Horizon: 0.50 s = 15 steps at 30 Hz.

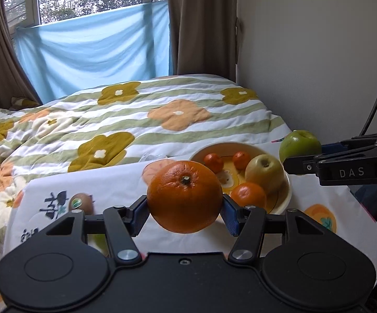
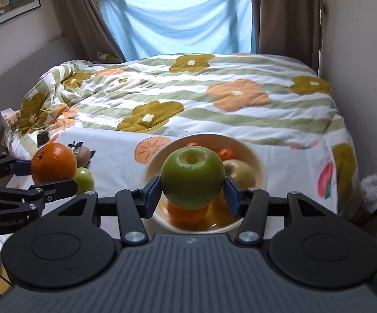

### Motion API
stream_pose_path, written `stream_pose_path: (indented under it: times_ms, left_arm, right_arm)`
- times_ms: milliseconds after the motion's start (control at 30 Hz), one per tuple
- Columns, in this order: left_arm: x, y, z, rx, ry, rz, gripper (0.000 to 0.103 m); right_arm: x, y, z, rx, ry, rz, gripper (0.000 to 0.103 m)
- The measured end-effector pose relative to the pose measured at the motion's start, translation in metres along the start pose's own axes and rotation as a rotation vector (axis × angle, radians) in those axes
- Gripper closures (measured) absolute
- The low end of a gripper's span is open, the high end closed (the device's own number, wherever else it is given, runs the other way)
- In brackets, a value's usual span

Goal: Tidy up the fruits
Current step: 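Carry the orange into the bowl and open the left tool while the right tool carries the green apple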

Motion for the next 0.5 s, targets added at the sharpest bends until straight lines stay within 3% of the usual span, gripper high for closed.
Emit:
stream_pose_path:
  times_ms: [233, 500]
  left_arm:
    - [-0.024, 0.054, -0.001, 0.049, 0.055, -0.047, 0.041]
    - [-0.026, 0.119, -0.01, 0.118, 0.07, -0.171, 0.041]
  right_arm:
    - [-0.017, 0.022, 0.021, 0.03, 0.083, -0.004, 0.036]
    - [-0.025, 0.053, 0.03, 0.069, 0.157, -0.04, 0.036]
Point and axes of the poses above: each gripper's, at about its wrist camera, not at the fingertips, and y roughly the way its jaws point, z to its right, x to its underside, the point moved 5 cm from there along y, roughly the way its jaws point, and after that the axes turned 12 degrees about x, right-handed, at the moved point
